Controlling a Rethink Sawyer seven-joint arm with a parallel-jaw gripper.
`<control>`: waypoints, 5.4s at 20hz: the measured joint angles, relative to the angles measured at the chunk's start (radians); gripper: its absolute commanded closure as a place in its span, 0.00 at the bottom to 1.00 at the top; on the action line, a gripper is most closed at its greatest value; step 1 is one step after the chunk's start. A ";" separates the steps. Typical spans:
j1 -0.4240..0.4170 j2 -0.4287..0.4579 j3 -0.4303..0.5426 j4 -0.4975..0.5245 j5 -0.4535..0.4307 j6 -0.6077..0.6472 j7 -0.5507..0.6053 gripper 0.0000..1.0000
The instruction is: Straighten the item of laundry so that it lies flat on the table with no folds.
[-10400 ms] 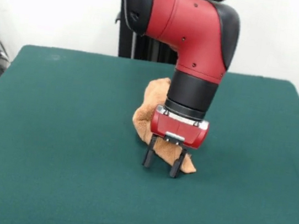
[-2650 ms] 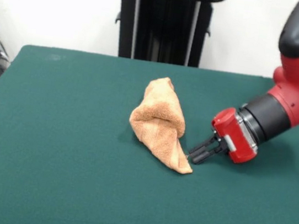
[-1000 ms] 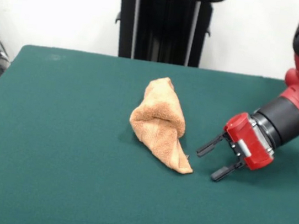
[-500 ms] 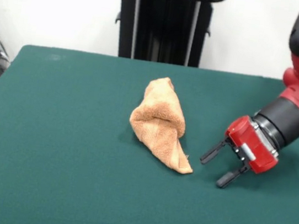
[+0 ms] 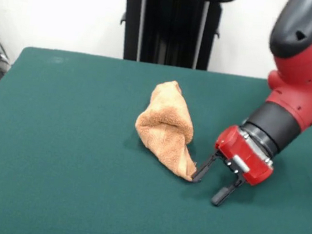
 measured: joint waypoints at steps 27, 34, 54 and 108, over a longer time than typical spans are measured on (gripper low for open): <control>0.057 0.046 -0.084 0.025 -0.118 0.245 0.000 0.00; 0.040 0.040 -0.082 0.025 -0.150 0.245 0.000 0.00; -0.051 0.033 -0.050 0.025 -0.267 0.142 0.000 0.00; -0.214 -0.179 0.188 0.015 -0.808 -0.032 0.000 0.00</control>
